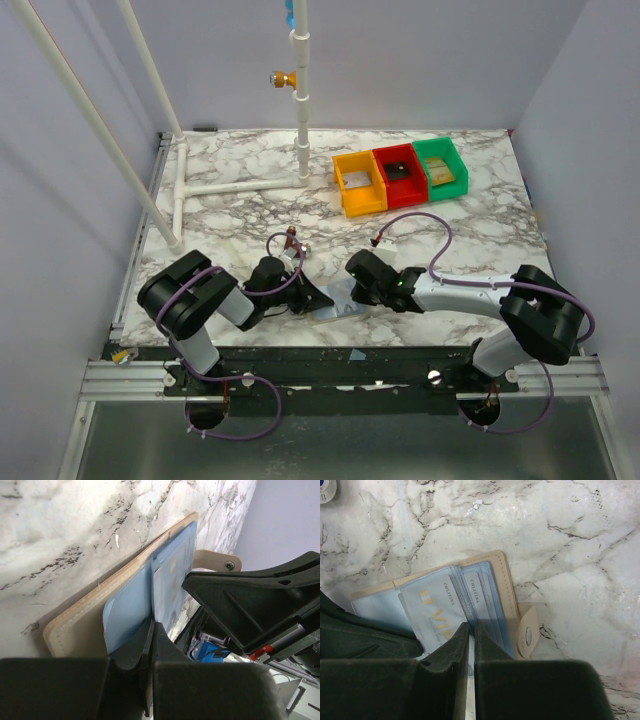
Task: Take the credit cards out of the card holder
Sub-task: Remove the credit card from the card holder.
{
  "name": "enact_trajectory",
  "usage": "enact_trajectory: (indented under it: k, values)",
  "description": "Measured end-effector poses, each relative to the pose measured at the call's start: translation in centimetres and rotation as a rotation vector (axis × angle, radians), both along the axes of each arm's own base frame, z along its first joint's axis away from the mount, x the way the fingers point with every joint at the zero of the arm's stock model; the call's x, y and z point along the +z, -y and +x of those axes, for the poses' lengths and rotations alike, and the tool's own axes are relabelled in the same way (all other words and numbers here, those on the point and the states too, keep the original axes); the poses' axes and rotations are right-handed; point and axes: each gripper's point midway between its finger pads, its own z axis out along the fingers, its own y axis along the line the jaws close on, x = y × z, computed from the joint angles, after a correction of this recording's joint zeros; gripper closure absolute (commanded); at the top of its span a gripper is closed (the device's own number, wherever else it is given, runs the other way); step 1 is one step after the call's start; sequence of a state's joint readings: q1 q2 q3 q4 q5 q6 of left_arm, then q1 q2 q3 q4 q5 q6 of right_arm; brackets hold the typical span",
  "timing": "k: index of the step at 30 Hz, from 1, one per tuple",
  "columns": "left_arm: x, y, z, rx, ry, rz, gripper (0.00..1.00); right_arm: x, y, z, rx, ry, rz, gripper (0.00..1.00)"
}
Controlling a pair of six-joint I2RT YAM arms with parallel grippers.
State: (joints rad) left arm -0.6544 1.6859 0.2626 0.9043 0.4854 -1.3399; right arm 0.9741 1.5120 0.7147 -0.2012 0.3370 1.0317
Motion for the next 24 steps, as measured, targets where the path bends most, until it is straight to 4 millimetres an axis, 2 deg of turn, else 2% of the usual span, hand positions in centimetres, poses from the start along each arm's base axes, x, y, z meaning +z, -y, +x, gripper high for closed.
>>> enact_trajectory:
  k: [15,16,19,24]
  values:
    - [0.15,-0.23,-0.59,-0.042,-0.004,0.027,0.99,0.09,-0.01,0.09,-0.001,0.002,-0.004,0.92]
    - [0.19,-0.16,-0.5,-0.044,-0.003,0.028,0.92,0.1,-0.01,0.08,-0.001,0.001,-0.004,0.92]
    - [0.18,-0.08,-0.39,-0.047,-0.004,0.033,0.84,0.09,-0.01,0.08,0.0,0.002,-0.005,0.92]
    - [-0.2,-0.16,-0.47,-0.053,-0.014,0.054,0.81,-0.07,0.0,0.1,0.008,0.0,-0.017,0.92]
